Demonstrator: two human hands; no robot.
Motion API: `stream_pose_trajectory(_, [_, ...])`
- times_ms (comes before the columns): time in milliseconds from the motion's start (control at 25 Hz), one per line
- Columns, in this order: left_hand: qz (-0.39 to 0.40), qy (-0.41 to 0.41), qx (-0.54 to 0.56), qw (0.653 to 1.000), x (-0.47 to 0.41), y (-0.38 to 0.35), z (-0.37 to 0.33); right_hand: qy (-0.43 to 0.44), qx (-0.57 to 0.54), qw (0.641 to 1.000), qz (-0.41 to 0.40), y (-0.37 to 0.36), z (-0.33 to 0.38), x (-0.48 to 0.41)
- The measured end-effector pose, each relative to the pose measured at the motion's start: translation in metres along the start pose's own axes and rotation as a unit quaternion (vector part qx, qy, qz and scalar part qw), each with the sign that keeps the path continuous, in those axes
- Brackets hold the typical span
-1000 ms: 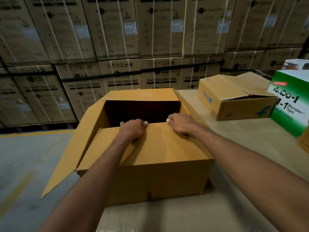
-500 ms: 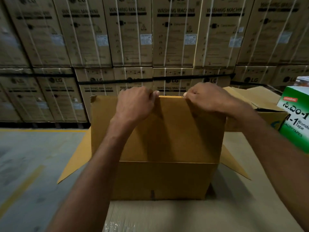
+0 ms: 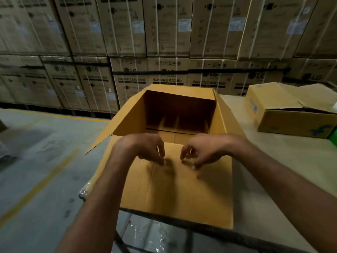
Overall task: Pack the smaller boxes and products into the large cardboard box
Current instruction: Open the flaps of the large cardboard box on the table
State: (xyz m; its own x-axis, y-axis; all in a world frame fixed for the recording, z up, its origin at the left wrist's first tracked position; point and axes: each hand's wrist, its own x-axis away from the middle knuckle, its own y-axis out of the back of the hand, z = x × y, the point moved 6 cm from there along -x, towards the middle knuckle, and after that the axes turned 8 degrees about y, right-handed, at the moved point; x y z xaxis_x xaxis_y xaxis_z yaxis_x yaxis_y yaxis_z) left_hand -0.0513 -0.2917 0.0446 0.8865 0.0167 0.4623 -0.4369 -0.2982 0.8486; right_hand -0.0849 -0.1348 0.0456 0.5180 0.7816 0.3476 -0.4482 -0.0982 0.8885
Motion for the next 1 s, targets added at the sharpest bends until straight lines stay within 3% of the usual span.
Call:
stream_pose_trajectory(200, [0.036, -0.024, 0.022, 0.999, -0.034, -0.029, 0.018, -0.002, -0.016, 0.998, -0.065, -0.010, -0.023, -0.023])
stream_pose_trajectory(360, [0.037, -0.088, 0.066, 0.993, -0.056, 0.013, 0.013, 0.015, -0.100, 0.983, -0.154, 0.032, -0.042, -0.044])
stream_pose_trajectory(480, [-0.017, -0.107, 0.094, 0.990, -0.097, 0.070, 0.018, -0.031, -0.059, 0.974, -0.219, 0.059, -0.078, -0.087])
stream_pose_trajectory(760, [-0.118, -0.077, -0.051, 0.989, -0.268, 0.146, 0.034, -0.151, -0.031, 0.956, -0.249, 0.115, -0.173, -0.223])
stream_pose_trajectory(920, [-0.235, -0.071, -0.125, 0.961, -0.346, 0.163, 0.044, -0.204, -0.042, 0.947, -0.246, 0.121, -0.215, -0.273])
stream_pose_trajectory(1000, [-0.299, -0.077, -0.147, 0.940, -0.367, 0.175, 0.050, -0.216, -0.001, 0.932, -0.290, 0.128, -0.227, -0.284])
